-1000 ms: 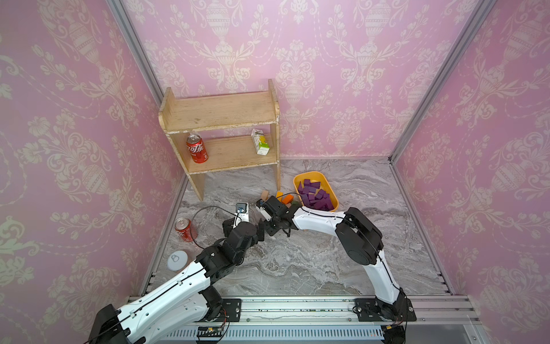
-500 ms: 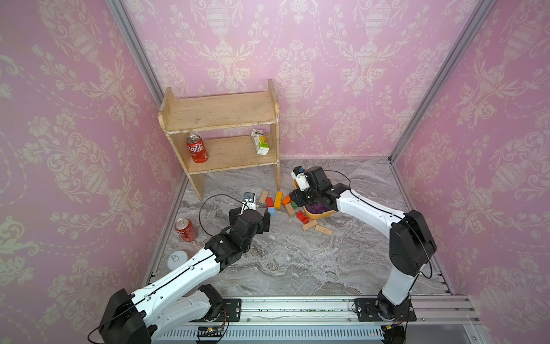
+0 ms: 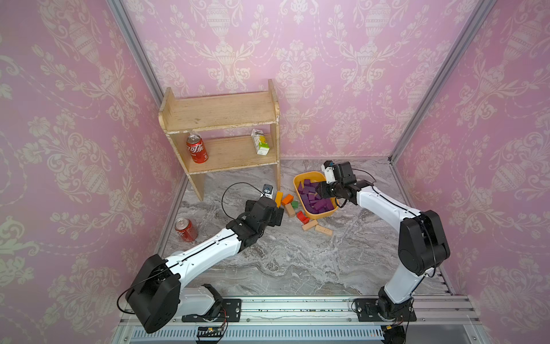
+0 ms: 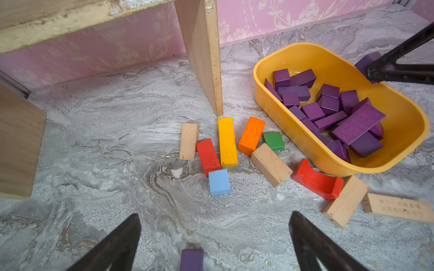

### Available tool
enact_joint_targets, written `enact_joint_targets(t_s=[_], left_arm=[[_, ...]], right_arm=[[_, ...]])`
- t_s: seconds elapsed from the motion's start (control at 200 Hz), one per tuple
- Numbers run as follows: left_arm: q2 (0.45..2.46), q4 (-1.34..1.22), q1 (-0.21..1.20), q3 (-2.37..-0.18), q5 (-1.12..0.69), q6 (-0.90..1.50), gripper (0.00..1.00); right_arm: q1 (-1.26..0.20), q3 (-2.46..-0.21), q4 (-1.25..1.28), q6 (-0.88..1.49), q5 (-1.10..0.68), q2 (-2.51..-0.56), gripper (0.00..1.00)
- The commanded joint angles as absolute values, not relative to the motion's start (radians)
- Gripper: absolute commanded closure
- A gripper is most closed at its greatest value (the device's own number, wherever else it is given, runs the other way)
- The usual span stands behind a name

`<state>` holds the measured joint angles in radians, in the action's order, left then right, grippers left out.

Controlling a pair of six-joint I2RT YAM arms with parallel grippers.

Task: Pick purple bricks into the storage bin
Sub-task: Place the building block in the storage box, then pick up the building block from the center of the board.

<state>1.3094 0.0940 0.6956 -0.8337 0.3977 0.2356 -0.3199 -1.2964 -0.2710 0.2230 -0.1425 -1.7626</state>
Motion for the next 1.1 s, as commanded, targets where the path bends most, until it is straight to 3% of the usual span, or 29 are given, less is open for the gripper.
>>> enact_joint_targets(t_s=[0.0,0.07,0.175,0.53,0.766,0.966,1.096], left_arm=[[1.333,0.084,0.682,-0.861,0.371,0.208,0.01],[1.349,0.091,0.674,-0.869,0.36,0.221,0.01],[1.36,0.106,0.664,-0.876,0.35,0.235,0.01],[1.372,0.399,0.598,-0.932,0.344,0.326,0.01],[1.375,0.479,0.583,-0.884,0.291,0.388,0.05],[1.458,0.517,0.568,-0.87,0.241,0.428,0.14],[1.518,0.485,0.561,-0.865,0.211,0.424,0.35]], right_arm=[[-0.305,-1.297,-0.272,0.241,-0.14,-1.777,0.6],[-0.298,-1.302,-0.285,0.238,-0.132,-1.778,0.51],[-0.291,-1.292,-0.294,0.237,-0.12,-1.754,0.3],[-0.304,-0.996,-0.232,0.269,-0.176,-1.405,0.28],[-0.311,-0.776,-0.211,0.306,-0.37,-1.127,0.15],[-0.311,-0.666,-0.222,0.327,-0.397,-0.992,0.13],[-0.31,-0.618,-0.206,0.33,-0.398,-0.964,0.15]])
